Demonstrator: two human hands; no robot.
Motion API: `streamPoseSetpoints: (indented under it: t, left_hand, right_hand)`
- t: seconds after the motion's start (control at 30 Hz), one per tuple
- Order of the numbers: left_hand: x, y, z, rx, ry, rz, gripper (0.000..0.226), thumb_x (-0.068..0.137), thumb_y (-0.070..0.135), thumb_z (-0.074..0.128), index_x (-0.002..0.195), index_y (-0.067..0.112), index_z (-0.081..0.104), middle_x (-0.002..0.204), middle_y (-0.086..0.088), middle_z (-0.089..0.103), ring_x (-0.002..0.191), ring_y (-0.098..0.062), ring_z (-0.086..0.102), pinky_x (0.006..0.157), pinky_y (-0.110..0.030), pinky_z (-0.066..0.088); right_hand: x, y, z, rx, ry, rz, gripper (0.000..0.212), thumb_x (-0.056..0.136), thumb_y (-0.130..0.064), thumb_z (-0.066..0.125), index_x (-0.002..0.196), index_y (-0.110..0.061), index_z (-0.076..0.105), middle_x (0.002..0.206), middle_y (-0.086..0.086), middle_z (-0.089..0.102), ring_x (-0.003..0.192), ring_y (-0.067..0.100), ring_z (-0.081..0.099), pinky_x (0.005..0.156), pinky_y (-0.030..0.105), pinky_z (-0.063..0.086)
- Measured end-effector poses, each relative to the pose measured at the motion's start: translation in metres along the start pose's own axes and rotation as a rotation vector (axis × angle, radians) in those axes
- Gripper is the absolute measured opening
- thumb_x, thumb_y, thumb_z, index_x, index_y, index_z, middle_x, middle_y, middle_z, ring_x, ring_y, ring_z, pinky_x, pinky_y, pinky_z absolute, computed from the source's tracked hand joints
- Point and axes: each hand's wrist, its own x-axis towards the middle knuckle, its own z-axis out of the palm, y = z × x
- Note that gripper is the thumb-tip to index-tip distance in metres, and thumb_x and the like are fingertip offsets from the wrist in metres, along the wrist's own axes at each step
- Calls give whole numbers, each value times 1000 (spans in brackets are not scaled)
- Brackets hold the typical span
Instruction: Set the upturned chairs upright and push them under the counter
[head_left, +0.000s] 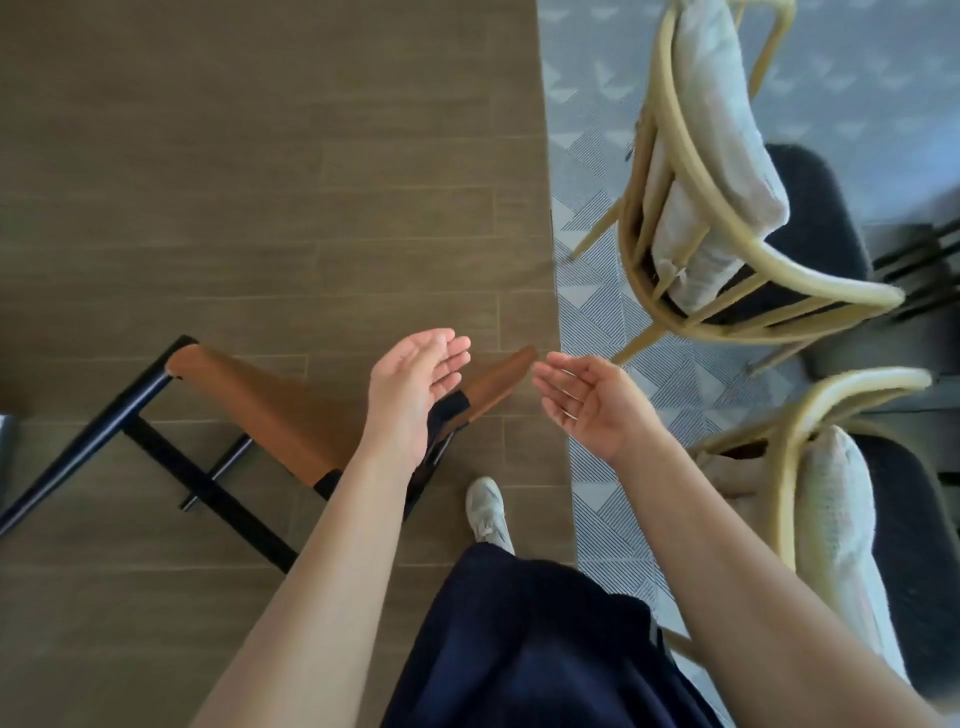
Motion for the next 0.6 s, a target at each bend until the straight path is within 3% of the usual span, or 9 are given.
streamPoseSetpoints:
  t: [0.23,0.47,0.6]
  left_hand:
    - [84,-4,21,70,-42,-66,15,97,14,54,105,11,66,100,-3,75,98,-17,71,91,-32,54]
    - [152,-61,35,152,-108,-137,16,96,9,55,108,9,65,103,-4,74,99,-17,70,88,-29,55]
    - [191,-100,45,219,-118,-198,15,95,5,55,101,11,66,101,-3,74,100,-17,69,92,-33,53]
  right_hand:
    - [80,-22,10,7,43,-9,24,96,-16,46,99,-11,69,98,6,76,85,15,74,73,30,50]
    - [170,-19,-12,61,87,38,25,97,-18,44,100,-11,68,99,7,75,92,18,71,73,29,51]
    - [221,-15,-27,90,106,55,23,97,-18,45,98,-12,66,89,4,76,88,17,70,73,27,51]
